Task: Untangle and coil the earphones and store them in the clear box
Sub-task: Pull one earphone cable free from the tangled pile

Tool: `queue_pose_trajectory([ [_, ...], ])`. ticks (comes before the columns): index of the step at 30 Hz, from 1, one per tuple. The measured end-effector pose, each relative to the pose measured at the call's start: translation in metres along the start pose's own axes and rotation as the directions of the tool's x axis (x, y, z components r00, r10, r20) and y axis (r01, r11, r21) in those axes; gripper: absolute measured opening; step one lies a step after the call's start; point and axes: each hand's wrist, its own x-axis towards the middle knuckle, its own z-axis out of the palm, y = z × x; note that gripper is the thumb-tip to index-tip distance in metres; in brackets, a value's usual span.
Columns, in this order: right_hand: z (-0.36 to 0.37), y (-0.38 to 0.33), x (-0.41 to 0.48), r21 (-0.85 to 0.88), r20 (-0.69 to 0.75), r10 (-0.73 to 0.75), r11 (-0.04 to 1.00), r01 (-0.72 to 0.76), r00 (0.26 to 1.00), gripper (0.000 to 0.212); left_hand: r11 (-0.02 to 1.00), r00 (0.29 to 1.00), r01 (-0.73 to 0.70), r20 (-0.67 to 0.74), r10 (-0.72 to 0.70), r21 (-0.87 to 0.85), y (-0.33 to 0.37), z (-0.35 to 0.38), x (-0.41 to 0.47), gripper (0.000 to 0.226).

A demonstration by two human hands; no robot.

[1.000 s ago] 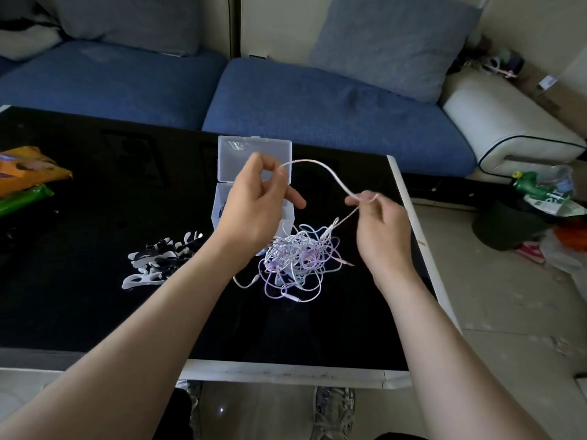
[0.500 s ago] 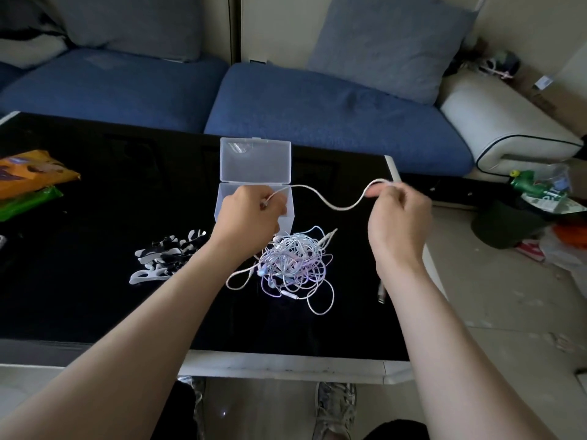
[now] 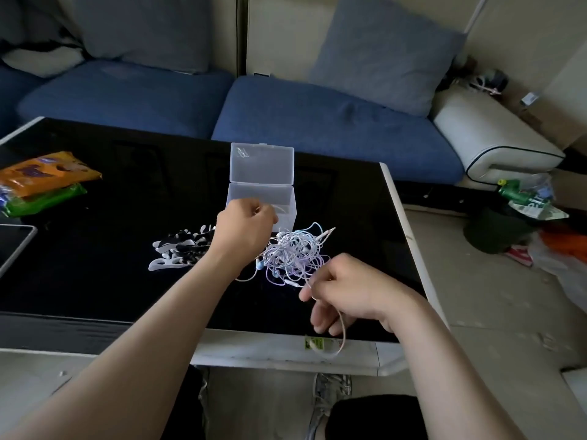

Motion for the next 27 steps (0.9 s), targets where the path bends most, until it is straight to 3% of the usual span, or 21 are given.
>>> queue_pose_trajectory([
  [2,0.001,0.003,0.006,0.008,0.050,-0.050,0.999,0.050,0.997,0.033,0.999,1.000,0.009,0.019,-0.010,0.032,-0.002,-0.002,-0.002,0.027],
  [6,0.011,0.007,0.024,-0.150,0.061,-0.114,0.981,0.122,0.992,0.035,0.997,0.994,0.067,0.085,-0.062,-0.049,-0.002,-0.008,-0.004,0.037],
  [11,0.019,0.013,0.055,-0.216,-0.114,-0.151,0.968,0.124,0.982,0.029,0.967,0.998,-0.052,0.059,0.038,0.249,-0.012,-0.006,0.002,0.047],
  [15,0.019,0.019,0.077,-0.362,-0.179,-0.217,0.921,0.140,0.960,0.029,0.782,0.952,-0.261,0.287,0.110,0.566,-0.033,-0.007,0.009,0.020],
  [17,0.018,0.022,0.086,-0.426,-0.282,-0.255,0.897,0.118,0.925,0.025,0.710,0.923,-0.325,0.373,0.094,0.625,-0.038,-0.007,0.010,0.028],
  [20,0.018,0.016,0.087,-0.464,-0.368,-0.313,0.878,0.118,0.876,0.015,0.635,0.903,-0.374,0.421,0.084,0.675,-0.037,-0.008,0.010,0.020],
  [27,0.013,0.015,0.099,-0.548,-0.383,-0.446,0.815,0.190,0.809,0.041,0.409,0.891,-0.402,0.453,-0.032,0.819,-0.044,-0.007,0.017,0.032],
])
